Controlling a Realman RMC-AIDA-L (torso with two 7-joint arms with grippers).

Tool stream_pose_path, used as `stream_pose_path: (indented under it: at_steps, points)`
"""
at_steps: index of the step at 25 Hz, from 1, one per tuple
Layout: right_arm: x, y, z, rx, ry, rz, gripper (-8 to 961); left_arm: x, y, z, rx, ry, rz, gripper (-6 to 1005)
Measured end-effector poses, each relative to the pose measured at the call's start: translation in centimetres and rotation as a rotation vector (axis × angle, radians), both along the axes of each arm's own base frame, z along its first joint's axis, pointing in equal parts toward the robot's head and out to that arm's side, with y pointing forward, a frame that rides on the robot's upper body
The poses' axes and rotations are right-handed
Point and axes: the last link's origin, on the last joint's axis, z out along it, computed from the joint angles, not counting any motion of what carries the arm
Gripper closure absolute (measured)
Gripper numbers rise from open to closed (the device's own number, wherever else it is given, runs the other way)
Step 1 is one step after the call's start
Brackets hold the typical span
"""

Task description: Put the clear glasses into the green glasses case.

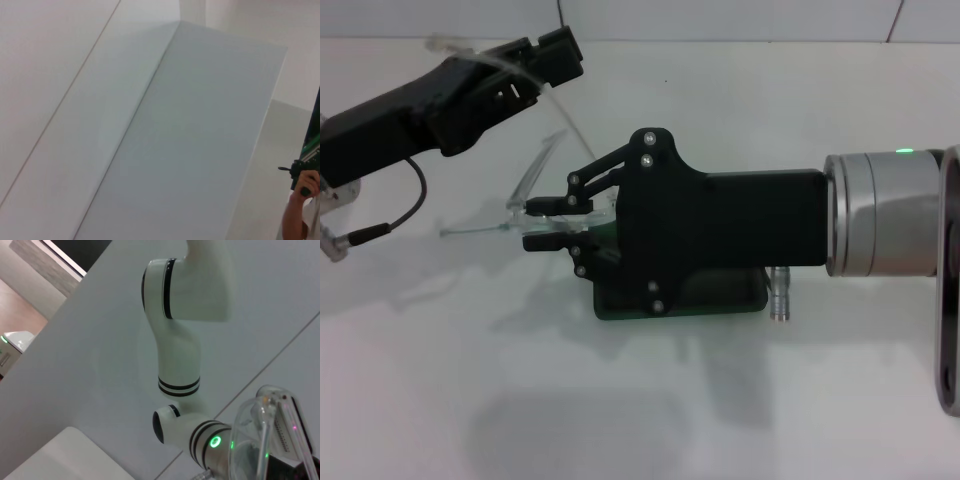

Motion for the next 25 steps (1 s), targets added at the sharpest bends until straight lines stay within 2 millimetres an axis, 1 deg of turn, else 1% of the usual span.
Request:
stream_pose_path:
  at_steps: [14, 25]
  points:
    - [0.2, -0.4, -0.1, -0.016, 0.0, 0.001, 833, 0.0, 0.1, 0.2, 0.024, -0.034, 0.016, 753]
    - [0.3, 0.0, 0.2, -0.017, 0.039, -0.029, 833, 1.2, -0.3, -0.6, -0.039, -0.051, -0.038, 752]
